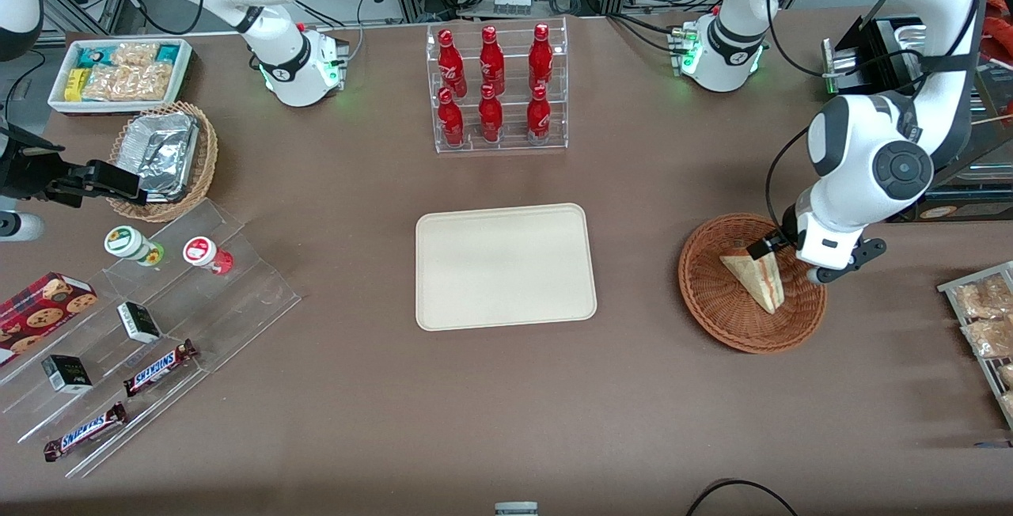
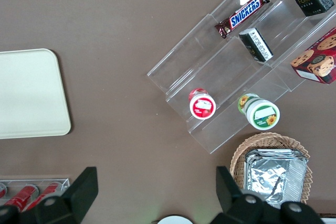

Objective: Place sandwich from basket to tray
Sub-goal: 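Close the left gripper on the sandwich and lift it from the basket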

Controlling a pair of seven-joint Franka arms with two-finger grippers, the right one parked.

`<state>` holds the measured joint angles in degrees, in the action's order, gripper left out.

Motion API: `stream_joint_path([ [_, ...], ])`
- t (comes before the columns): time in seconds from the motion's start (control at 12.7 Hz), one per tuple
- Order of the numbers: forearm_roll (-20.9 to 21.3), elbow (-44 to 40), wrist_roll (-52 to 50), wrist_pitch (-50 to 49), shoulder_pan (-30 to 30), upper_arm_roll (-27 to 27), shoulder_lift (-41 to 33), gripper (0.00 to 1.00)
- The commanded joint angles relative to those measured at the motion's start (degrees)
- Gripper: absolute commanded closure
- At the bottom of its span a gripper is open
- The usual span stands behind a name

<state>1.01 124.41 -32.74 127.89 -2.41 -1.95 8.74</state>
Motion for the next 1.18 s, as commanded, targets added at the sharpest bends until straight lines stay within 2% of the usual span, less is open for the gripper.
stream_joint_path([
  [0.0, 0.0, 0.2, -3.0, 3.3, -1.2, 0.0, 2.1, 0.00],
  [0.47, 0.0, 0.2, -2.9, 6.6, -1.1, 0.2, 5.1, 0.00],
  [0.63, 2.1, 0.2, -2.9, 6.6, -0.7, 0.3, 5.6, 0.00],
  [0.79, 2.2, 0.3, -2.9, 6.6, -0.7, 0.4, 6.0, 0.00],
  [0.87, 2.3, 0.3, -2.9, 6.6, -0.7, 0.4, 6.3, 0.11],
  [0.95, 2.3, 0.3, -2.9, 6.6, -0.7, 0.4, 6.4, 0.45],
  [1.11, 2.2, 0.3, -2.9, 6.6, -0.7, 0.4, 6.5, 0.87],
])
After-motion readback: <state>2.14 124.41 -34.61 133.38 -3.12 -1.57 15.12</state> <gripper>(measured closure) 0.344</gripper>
